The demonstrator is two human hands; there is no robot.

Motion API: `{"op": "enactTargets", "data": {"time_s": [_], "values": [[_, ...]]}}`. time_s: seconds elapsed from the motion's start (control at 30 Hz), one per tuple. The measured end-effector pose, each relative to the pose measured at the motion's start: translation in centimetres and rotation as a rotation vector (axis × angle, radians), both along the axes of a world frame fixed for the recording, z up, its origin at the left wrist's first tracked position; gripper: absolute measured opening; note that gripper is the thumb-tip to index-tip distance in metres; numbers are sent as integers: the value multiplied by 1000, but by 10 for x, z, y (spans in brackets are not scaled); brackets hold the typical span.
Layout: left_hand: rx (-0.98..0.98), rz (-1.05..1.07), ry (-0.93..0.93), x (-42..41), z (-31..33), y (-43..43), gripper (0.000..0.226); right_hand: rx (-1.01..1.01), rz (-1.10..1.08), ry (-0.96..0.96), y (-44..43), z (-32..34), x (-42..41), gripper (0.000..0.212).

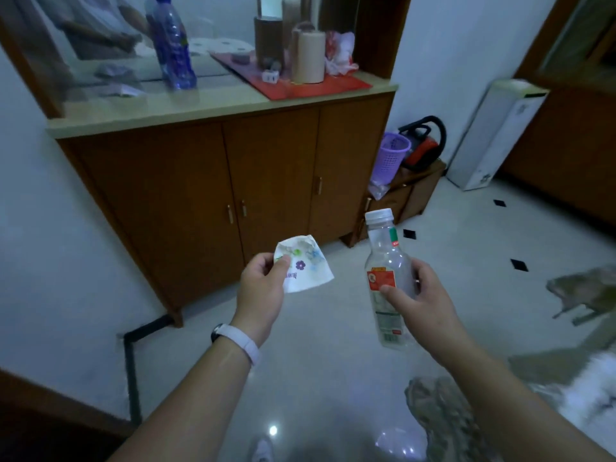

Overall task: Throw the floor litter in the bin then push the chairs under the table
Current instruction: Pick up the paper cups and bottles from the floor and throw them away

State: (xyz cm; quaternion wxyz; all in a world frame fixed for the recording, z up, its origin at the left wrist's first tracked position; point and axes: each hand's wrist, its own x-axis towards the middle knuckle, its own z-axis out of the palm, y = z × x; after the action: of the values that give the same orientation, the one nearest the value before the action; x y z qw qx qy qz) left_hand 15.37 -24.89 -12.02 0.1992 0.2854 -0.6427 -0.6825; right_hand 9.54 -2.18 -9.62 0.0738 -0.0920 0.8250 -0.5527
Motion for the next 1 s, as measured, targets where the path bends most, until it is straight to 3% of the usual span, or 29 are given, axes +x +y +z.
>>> {"op": "enactTargets", "data": {"time_s": [0.27,0.53,1.0], "values": [[28,-201,-5,-113,18,-67,12,19,-129,71,-60,18,-71,37],[-22,-403,-43,-225,7,-54,13,17,-321,27,-34,-1,-147,31],[-274,-453,-112,-457,37,-6,10,-118,-387,-19,28,-23,-388,30]]}}
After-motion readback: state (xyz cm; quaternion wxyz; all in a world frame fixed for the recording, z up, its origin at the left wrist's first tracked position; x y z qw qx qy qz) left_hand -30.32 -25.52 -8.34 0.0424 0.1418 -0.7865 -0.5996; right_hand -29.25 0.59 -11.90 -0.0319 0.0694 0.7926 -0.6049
